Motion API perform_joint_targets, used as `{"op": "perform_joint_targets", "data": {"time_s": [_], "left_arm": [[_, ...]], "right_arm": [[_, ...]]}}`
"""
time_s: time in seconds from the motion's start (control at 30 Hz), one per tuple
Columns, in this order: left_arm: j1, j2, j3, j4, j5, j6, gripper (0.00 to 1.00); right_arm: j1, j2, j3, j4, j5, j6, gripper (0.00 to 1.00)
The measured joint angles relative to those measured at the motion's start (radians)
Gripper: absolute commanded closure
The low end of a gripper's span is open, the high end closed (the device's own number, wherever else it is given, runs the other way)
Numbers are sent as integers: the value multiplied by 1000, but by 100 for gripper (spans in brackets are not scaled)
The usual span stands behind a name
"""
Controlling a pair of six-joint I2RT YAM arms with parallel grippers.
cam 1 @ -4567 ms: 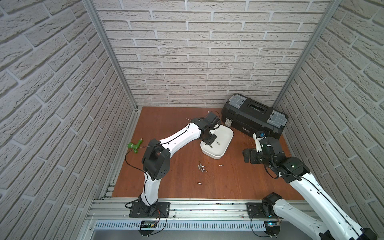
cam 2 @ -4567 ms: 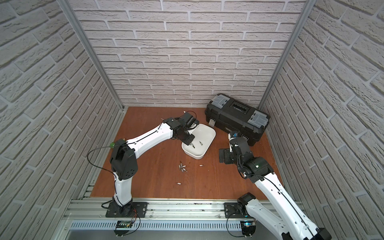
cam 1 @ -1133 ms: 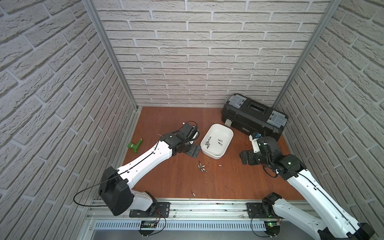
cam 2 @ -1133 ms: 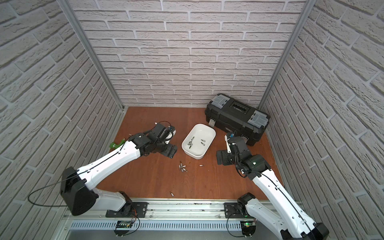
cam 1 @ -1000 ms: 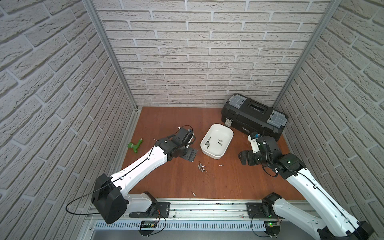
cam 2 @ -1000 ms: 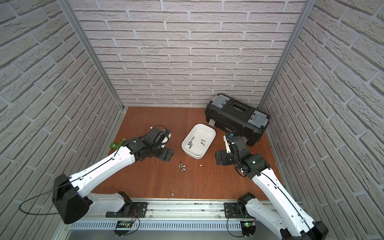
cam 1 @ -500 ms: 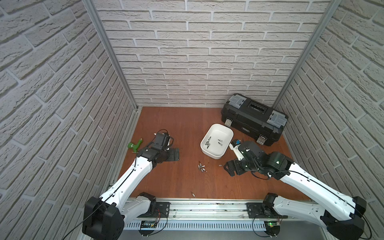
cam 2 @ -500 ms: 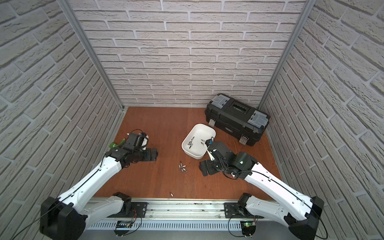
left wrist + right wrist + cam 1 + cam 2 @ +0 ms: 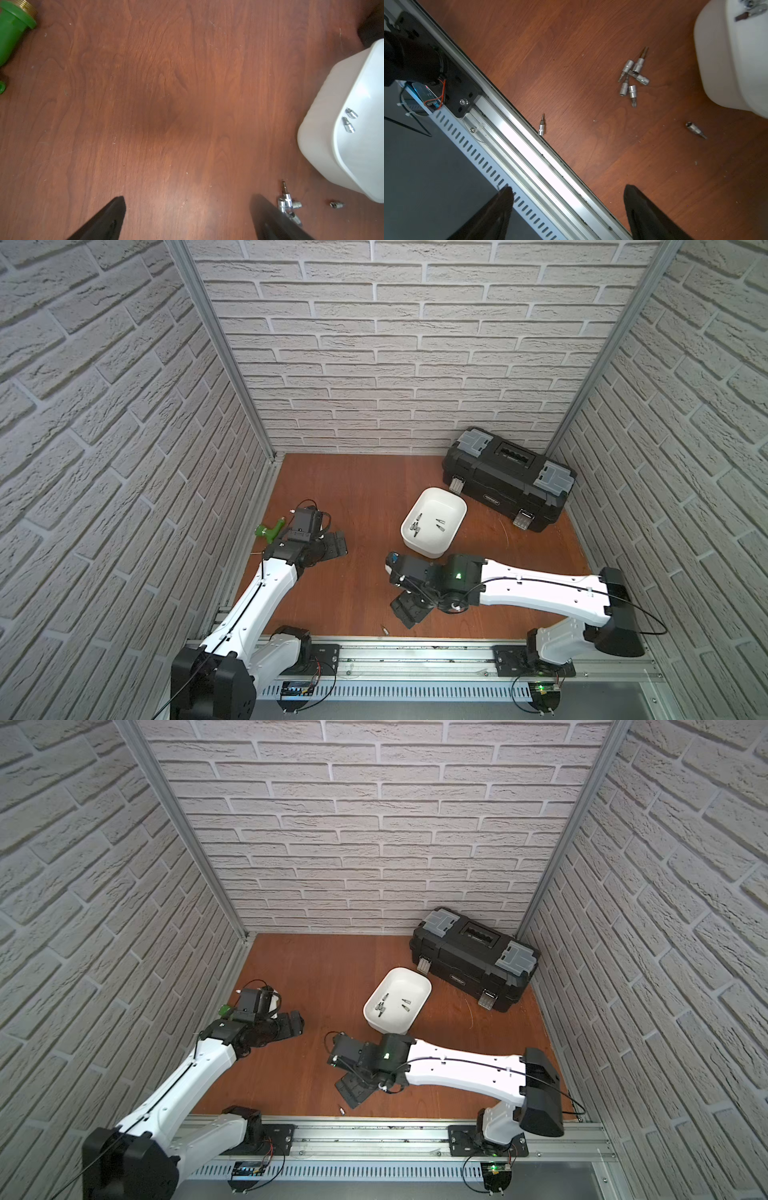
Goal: Put the bit on the desktop into the storage box
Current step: Pick up the screwdriver bit from the center of the board.
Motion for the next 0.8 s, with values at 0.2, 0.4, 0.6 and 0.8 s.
{"op": "perform_joint_targets", "data": {"time_s": [0.2, 0.4, 0.6, 0.8], "left_arm": [[37, -26, -10, -2, -12, -19, 2], [87, -63, -23, -9, -21, -23, 2], [107, -106, -38, -21, -26, -22, 2], [110, -127, -39, -21, -27, -20, 2]], "right_arm": [[47, 159, 69, 12, -27, -6, 26], [62, 261, 113, 16, -53, -16, 35], [64, 316, 115, 16, -67, -17, 40], [69, 376, 122, 21, -95, -18, 44]]}}
